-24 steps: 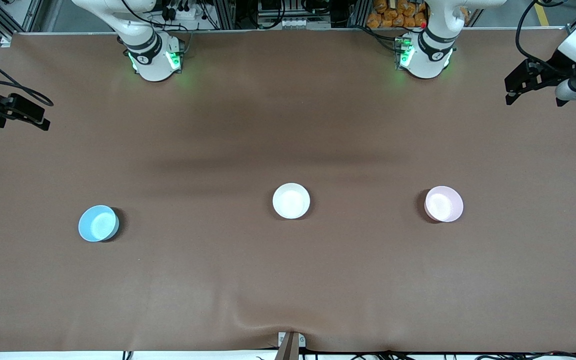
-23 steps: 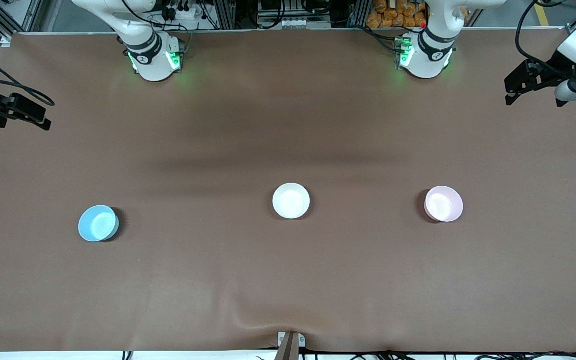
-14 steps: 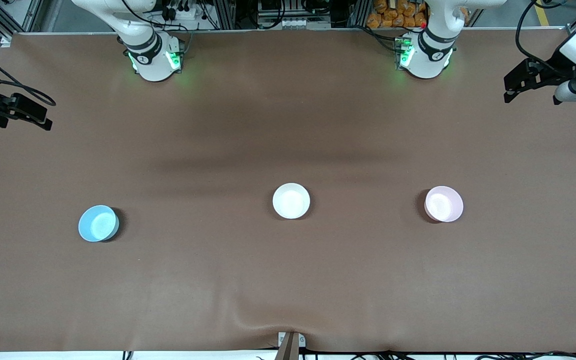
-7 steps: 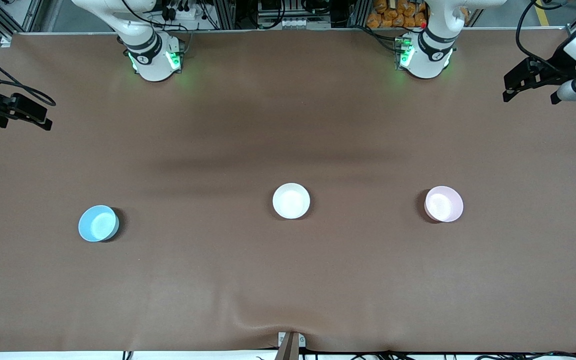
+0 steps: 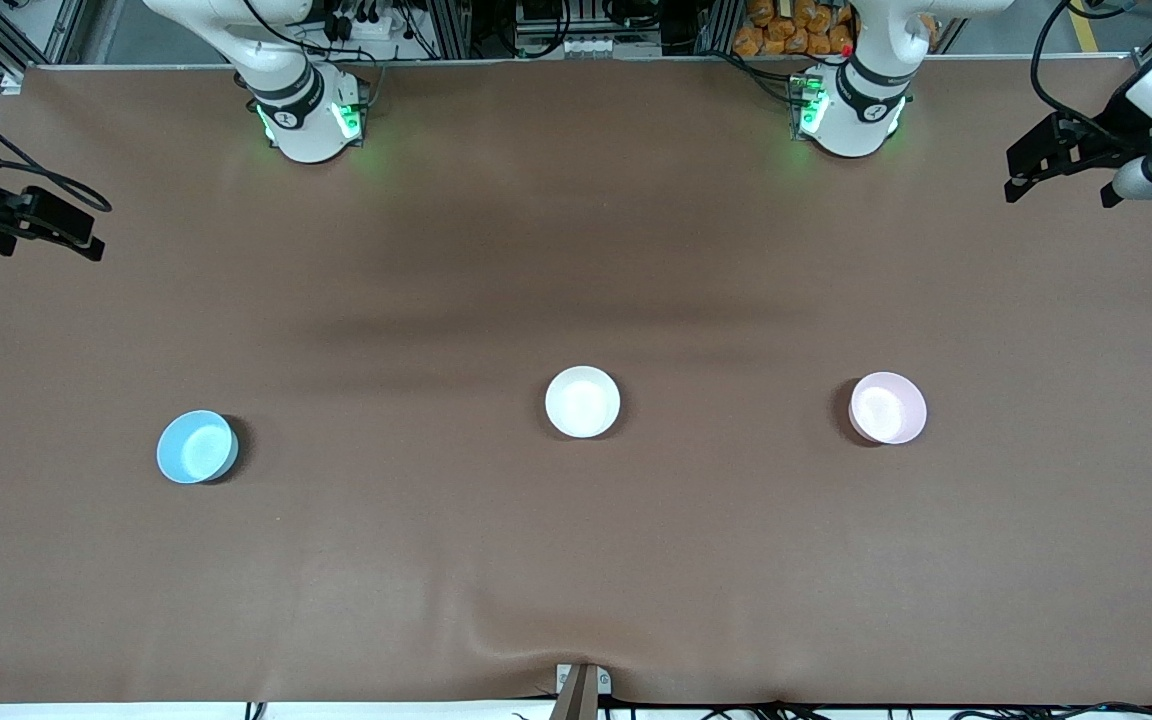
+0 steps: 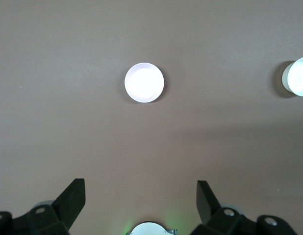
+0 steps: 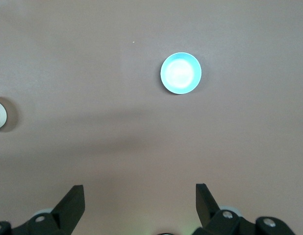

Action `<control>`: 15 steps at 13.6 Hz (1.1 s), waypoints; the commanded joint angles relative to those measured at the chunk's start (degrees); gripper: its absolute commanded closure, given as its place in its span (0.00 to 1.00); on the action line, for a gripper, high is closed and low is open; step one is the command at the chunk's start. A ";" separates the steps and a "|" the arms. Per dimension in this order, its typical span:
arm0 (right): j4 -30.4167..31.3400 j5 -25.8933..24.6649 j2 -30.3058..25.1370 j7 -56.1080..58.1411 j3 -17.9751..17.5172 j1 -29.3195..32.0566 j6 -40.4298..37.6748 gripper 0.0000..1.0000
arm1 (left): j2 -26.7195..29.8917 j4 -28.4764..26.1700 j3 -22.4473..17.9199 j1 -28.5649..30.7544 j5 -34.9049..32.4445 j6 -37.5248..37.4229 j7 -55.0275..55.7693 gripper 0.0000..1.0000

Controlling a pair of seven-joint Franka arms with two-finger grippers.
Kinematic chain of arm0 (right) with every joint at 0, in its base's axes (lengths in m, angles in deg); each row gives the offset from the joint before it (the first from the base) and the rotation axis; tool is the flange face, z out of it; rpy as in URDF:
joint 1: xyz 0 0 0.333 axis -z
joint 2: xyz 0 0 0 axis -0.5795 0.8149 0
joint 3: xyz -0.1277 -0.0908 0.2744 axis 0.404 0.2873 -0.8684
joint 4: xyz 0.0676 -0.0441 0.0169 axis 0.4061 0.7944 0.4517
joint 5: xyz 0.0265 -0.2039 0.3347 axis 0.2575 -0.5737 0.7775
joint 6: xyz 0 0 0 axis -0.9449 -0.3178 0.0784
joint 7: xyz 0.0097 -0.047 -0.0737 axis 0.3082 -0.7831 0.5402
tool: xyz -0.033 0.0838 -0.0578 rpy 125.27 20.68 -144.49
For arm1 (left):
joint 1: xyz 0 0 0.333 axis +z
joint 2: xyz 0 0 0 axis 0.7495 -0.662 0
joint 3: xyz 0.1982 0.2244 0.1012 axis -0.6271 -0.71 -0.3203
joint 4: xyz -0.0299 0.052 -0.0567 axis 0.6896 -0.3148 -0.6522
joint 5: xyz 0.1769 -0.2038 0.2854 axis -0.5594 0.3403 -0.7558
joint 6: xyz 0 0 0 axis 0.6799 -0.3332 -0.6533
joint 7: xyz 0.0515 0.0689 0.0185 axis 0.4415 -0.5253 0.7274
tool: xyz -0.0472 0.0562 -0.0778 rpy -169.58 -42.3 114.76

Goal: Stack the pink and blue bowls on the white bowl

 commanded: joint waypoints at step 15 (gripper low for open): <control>-0.47 0.10 -0.31 -1.03 0.02 -0.03 -0.45 0.00 | -1.67 1.94 -0.49 -0.18 0.35 -1.32 1.05 0.00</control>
